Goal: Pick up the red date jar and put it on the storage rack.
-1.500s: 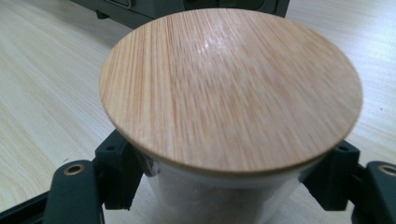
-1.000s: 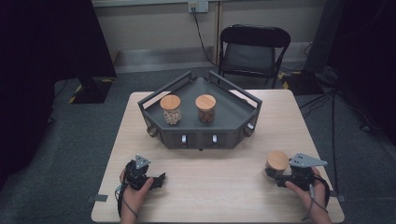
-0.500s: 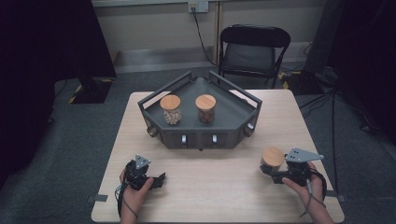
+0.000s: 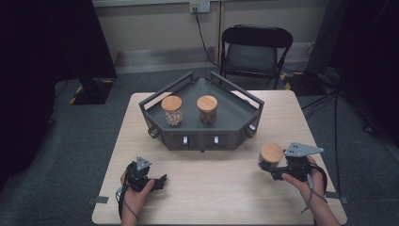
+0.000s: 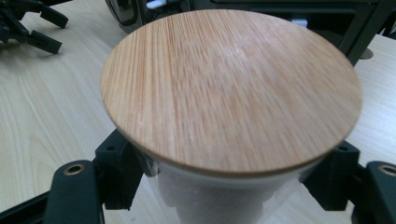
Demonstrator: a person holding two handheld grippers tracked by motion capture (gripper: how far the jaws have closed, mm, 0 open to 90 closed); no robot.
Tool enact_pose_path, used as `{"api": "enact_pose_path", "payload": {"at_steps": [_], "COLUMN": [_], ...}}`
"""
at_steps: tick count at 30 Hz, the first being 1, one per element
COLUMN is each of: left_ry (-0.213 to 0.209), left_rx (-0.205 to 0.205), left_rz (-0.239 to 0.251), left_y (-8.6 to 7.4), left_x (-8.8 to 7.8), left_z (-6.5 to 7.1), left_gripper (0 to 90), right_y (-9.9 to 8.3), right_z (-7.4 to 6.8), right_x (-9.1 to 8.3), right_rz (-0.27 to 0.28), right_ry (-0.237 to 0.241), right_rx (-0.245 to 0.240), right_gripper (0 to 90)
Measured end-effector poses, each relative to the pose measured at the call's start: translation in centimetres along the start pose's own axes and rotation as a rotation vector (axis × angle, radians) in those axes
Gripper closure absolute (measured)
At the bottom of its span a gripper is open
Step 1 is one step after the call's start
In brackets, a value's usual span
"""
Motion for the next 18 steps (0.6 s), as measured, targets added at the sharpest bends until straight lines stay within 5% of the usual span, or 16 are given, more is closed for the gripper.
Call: {"api": "enact_pose_path", "payload": {"at_steps": [18], "left_ry": [0.0], "left_rx": [0.0], "left_rz": [0.0], "left_y": [0.0], "left_x": [0.0], "left_z": [0.0], "left_gripper": [0.2], "right_y": [3.1], "right_z": [1.3], "right_x": [0.5], "right_rz": [-0.015], "right_ry": [0.034], "right_rx": [-0.012], "right_gripper": [25.5]}}
Point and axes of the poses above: each handheld gripper's, and its own axes: x roughly forward along the jaws, y roughly out of its top, z roughly to its right, the point moved 6 cm from there along x, roughly forward along the jaws, and after that the axes turned 15 degrees about -x, right-handed, at the moved point
